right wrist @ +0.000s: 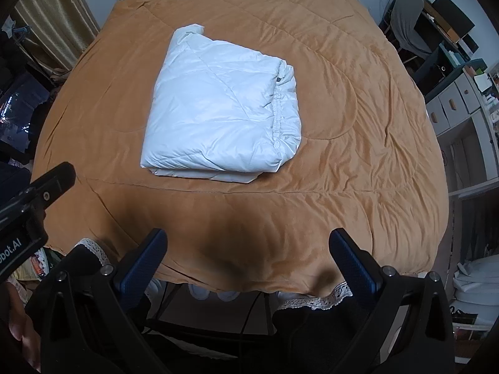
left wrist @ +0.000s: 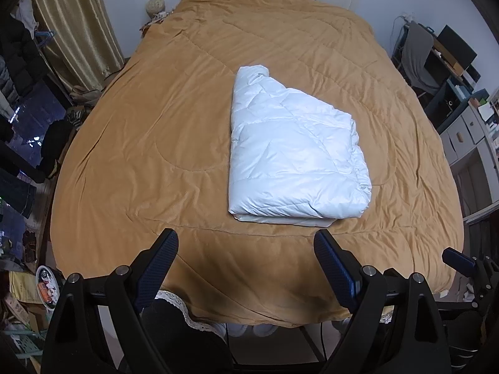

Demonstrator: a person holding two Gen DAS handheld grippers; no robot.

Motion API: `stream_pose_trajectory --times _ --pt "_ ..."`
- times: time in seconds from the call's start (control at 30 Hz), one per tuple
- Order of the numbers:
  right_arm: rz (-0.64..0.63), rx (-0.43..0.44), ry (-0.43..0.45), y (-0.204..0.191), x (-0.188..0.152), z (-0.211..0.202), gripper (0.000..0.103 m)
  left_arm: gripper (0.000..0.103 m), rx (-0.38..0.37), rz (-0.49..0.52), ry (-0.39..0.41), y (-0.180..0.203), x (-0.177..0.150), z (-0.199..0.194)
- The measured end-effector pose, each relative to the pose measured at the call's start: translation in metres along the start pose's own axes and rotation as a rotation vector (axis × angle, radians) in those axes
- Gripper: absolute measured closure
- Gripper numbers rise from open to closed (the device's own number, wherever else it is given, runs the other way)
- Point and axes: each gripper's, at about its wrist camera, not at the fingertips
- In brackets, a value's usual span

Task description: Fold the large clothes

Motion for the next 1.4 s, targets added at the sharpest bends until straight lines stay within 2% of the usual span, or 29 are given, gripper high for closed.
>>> stream_pose_trajectory --times 1.4 --pt "-0.002 0.035 -0.060 -0.002 -0.003 0.012 0.000 0.014 -0.007 0.011 -0.034 0.003 -0.002 0.007"
Point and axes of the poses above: each gripper's, at about its wrist camera, not at the fingertips, and z roughly the way its jaws point, y to its right, x to its top
